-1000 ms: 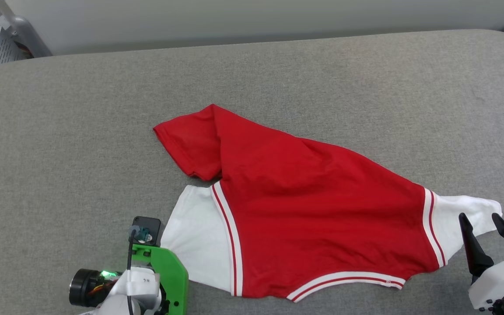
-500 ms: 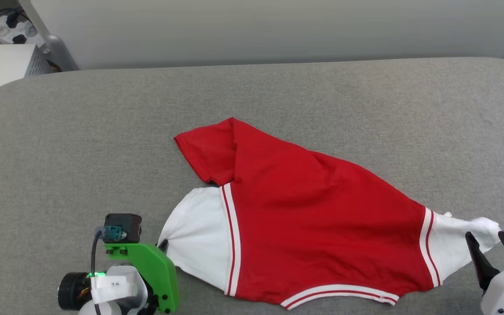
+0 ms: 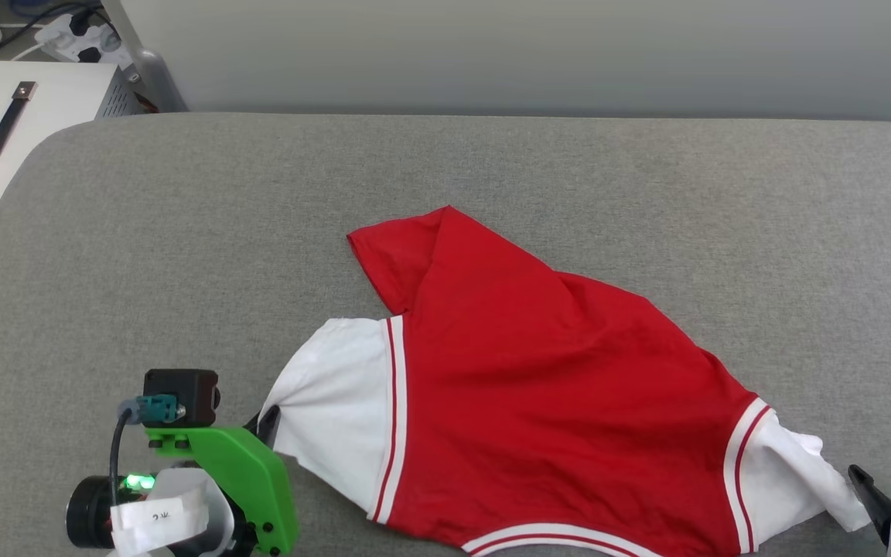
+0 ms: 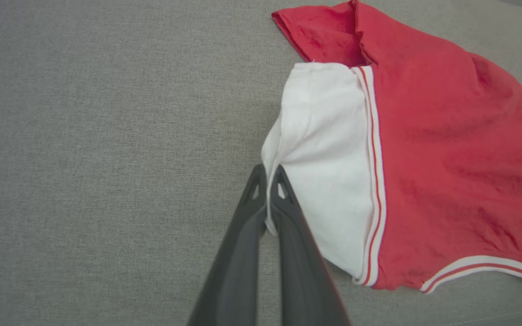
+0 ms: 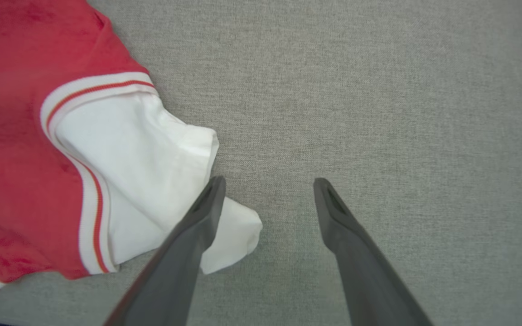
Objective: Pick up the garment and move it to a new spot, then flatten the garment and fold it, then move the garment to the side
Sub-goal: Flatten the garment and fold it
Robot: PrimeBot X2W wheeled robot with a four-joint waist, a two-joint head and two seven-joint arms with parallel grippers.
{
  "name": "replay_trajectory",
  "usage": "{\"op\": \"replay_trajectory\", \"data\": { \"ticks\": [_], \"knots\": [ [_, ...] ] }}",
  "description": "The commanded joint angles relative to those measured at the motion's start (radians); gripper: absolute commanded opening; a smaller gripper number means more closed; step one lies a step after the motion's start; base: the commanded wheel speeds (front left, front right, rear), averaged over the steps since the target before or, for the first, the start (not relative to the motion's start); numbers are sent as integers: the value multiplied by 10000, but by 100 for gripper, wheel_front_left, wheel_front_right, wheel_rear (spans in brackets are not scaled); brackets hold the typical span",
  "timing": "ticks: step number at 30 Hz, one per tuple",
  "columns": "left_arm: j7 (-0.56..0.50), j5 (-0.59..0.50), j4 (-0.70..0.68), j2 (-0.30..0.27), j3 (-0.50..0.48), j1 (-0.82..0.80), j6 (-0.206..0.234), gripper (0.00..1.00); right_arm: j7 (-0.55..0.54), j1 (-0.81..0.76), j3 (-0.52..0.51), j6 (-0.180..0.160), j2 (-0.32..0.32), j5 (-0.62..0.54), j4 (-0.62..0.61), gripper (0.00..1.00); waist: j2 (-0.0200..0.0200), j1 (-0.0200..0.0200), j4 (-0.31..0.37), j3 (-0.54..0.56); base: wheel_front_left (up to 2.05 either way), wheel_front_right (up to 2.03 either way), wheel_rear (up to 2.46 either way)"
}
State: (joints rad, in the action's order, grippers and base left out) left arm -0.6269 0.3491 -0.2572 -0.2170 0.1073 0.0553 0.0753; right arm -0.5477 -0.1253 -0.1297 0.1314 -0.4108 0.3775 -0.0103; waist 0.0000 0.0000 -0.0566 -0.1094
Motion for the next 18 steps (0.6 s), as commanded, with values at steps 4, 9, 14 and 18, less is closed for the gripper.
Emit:
{"op": "replay_trajectory", "data": {
  "ticks": [4, 9, 14, 18],
  "knots": [
    [-43, 14, -81, 25, 132, 169, 63, 0, -432, -266, -16, -7, 258, 393, -462, 100, 0, 0, -118, -65, 0, 0, 0],
    [-51, -24, -92, -20, 167, 213, 98, 0, -1119, -820, -80, -7, 453, 719, -1401, 100, 0, 0, -86, -64, 0, 0, 0],
    [-57, -19, -135, -30, 209, 187, 116, 0, -1669, -1115, -13, -7, 453, 535, -2007, 100, 0, 0, -45, -189, 0, 0, 0],
    [-46, -21, -169, -47, 252, 87, 104, 0, -1777, -963, 291, -7, 299, 199, -1876, 100, 0, 0, -73, -367, 0, 0, 0]
  ]
}}
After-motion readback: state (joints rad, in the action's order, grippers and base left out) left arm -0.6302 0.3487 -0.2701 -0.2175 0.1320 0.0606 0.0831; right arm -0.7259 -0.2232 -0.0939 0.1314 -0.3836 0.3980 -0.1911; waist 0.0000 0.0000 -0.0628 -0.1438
